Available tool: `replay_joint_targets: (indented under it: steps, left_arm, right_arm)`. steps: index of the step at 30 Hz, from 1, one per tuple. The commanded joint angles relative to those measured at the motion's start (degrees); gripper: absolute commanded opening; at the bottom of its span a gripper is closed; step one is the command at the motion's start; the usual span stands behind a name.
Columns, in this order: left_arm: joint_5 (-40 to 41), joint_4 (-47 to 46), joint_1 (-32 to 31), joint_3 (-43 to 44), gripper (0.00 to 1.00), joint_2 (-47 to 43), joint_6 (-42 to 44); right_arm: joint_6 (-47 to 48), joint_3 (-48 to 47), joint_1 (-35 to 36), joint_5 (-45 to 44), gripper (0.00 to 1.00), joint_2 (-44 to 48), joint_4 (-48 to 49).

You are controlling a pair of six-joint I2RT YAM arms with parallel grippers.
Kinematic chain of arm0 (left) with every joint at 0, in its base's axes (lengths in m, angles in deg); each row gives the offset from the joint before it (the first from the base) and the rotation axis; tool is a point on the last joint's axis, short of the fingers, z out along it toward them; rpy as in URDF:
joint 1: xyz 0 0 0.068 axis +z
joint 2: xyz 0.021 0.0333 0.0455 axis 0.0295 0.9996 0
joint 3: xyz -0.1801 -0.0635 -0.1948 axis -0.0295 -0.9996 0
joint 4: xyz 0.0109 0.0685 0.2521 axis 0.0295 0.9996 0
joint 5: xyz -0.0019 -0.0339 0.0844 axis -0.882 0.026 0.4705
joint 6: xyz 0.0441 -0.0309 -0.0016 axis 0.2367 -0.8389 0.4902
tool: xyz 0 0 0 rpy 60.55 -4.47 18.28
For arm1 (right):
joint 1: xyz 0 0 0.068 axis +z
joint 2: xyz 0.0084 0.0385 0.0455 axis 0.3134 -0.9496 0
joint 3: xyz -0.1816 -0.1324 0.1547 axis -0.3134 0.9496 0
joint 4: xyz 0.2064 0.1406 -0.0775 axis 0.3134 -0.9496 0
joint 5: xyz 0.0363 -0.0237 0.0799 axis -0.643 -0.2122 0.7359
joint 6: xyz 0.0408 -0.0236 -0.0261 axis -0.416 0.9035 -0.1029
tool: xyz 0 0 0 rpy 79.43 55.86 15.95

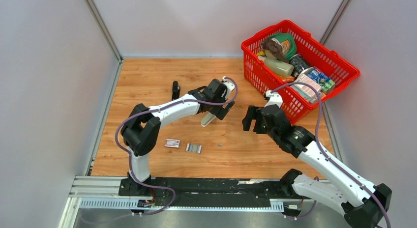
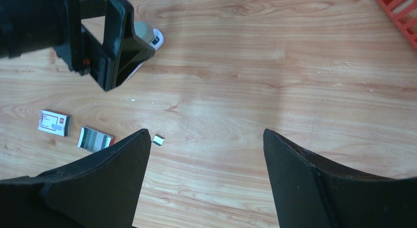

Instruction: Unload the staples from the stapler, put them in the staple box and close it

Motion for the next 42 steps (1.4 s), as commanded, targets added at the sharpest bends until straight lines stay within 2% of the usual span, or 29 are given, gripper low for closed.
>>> replay_joint_targets:
  steps: [1,9,22,42]
  left_arm:
    - [-6.2,-0.3,3.0,5.7,0.98,2.4,-0.8]
    - [-6.8,2.0,3.4,7.6,0.91,6.0,0.0]
    - [-9.5,1.7,3.7,1.1,0.90,3.6,3.0]
    - [-11.1,-0.8,5.5,1.5,0.77,5.6,6.6]
  right_arm:
    - [2.8,0.5,-0.1,0.2,0.88,2.4,1.5]
    - [3.0,0.8,-0.1,0.1,0.89,1.3,1.9]
    - [2.5,0.5,-0.2,1.7,0.90,-1.0,2.7]
    - [2.0,1.2,-0.1,2.6,0.90,-4.6,4.9]
